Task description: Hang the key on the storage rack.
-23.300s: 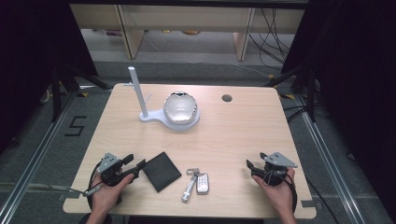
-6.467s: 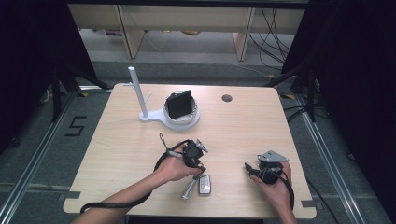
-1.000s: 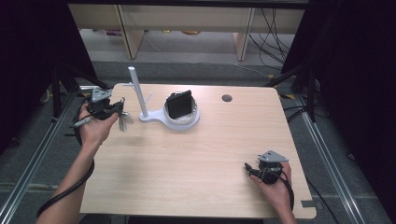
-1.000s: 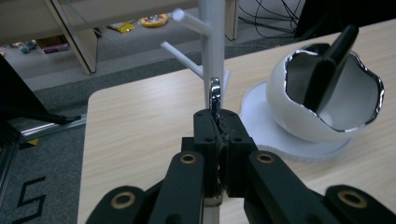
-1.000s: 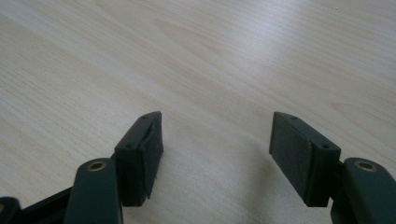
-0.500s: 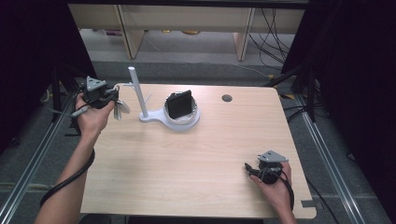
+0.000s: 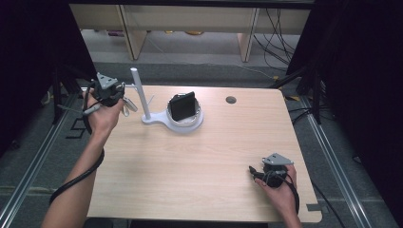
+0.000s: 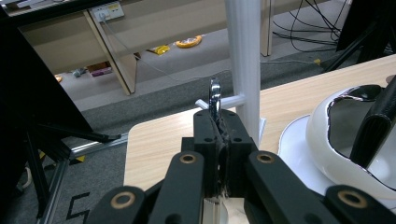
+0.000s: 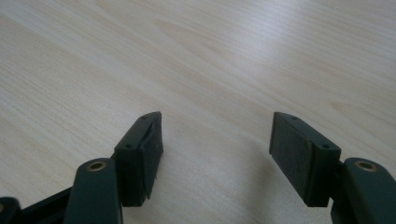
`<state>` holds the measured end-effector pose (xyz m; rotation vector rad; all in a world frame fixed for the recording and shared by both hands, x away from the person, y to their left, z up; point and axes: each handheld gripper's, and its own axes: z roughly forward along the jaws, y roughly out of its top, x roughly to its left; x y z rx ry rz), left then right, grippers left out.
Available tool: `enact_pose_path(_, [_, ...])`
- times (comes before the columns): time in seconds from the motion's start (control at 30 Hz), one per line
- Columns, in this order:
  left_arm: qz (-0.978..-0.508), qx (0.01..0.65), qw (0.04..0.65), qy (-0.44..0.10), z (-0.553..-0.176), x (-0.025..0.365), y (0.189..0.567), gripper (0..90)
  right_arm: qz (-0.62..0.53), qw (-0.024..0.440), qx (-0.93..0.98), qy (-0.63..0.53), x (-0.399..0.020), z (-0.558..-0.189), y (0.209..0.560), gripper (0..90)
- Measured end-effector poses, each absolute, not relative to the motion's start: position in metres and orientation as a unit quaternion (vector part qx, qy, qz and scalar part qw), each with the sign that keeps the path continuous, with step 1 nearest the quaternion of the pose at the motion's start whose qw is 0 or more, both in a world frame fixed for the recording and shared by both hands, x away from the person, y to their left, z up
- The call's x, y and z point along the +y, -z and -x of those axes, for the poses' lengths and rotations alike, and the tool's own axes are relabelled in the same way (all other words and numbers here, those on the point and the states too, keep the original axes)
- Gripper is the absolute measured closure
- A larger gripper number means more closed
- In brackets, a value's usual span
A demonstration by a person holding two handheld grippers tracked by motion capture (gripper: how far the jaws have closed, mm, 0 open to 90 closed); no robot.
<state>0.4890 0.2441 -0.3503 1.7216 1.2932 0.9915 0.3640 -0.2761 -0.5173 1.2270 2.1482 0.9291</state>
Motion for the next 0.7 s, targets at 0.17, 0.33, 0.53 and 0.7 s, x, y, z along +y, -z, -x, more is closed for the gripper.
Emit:
enact_pose_path(0.17, [-0.679, 0.499, 0.409, -0.35, -0.48, 0.247, 0.347, 86.6, -0.44, 0.25, 0.794, -0.337, -0.278, -0.365, 0.517, 35.8])
enact_pose_path(0.33, [-0.69, 0.497, 0.438, -0.291, -0.488, 0.257, 0.349, 86.6, -0.439, 0.251, 0.794, -0.337, -0.278, -0.365, 0.517, 35.8])
enact_pose_path(0.53, [-0.674, 0.501, 0.49, -0.235, -0.497, 0.273, 0.355, 86.6, -0.44, 0.251, 0.794, -0.336, -0.278, -0.366, 0.517, 35.7])
enact_pose_path(0.7, [-0.659, 0.503, 0.522, -0.201, -0.501, 0.286, 0.361, 86.6, -0.44, 0.251, 0.794, -0.338, -0.278, -0.365, 0.517, 35.7])
